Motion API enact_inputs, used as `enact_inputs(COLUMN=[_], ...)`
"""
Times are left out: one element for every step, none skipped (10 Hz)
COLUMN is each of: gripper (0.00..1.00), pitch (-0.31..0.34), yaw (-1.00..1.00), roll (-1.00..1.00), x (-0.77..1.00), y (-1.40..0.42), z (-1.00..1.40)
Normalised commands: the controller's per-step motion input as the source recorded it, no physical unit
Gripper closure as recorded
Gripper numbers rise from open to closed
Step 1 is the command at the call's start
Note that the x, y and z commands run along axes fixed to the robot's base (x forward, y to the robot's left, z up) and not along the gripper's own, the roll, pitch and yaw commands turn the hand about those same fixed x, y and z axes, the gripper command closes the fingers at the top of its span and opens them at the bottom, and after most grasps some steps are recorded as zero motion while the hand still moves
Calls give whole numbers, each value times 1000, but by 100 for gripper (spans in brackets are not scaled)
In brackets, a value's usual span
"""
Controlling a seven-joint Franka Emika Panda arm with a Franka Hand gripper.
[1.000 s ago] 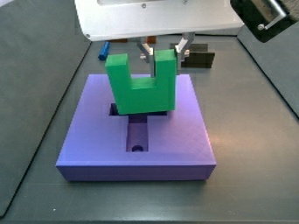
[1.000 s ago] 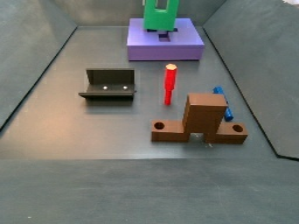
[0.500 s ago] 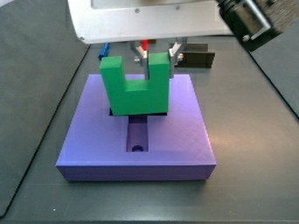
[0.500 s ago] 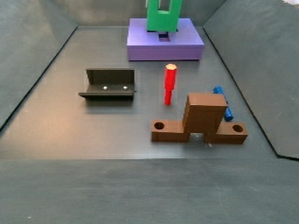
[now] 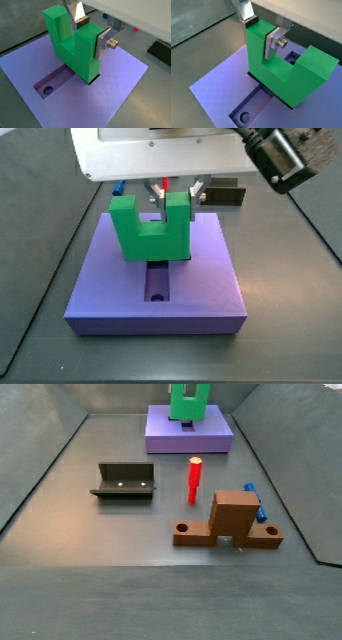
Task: Pick up the green object. Move up. Place the green object on the fixture. Regrasp the green object. Move to above the board. Insert the green object.
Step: Insert the green object.
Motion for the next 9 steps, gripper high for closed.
enact_inputs(gripper=[100, 100, 100, 100, 100, 100, 100, 100, 100], pitch=[0, -1, 0, 0, 0, 0, 0, -59, -113], yaw=[0, 0, 0, -9, 0, -6, 0, 0, 0], roll=[39, 14, 0, 0, 0, -31, -19, 0, 0], x=[-103, -143, -183, -111, -34, -46, 0, 117, 23], y=[89, 89, 97, 17, 0, 0, 0, 177, 157], z=[-146, -174, -197, -189, -206, -169, -257, -643, -974])
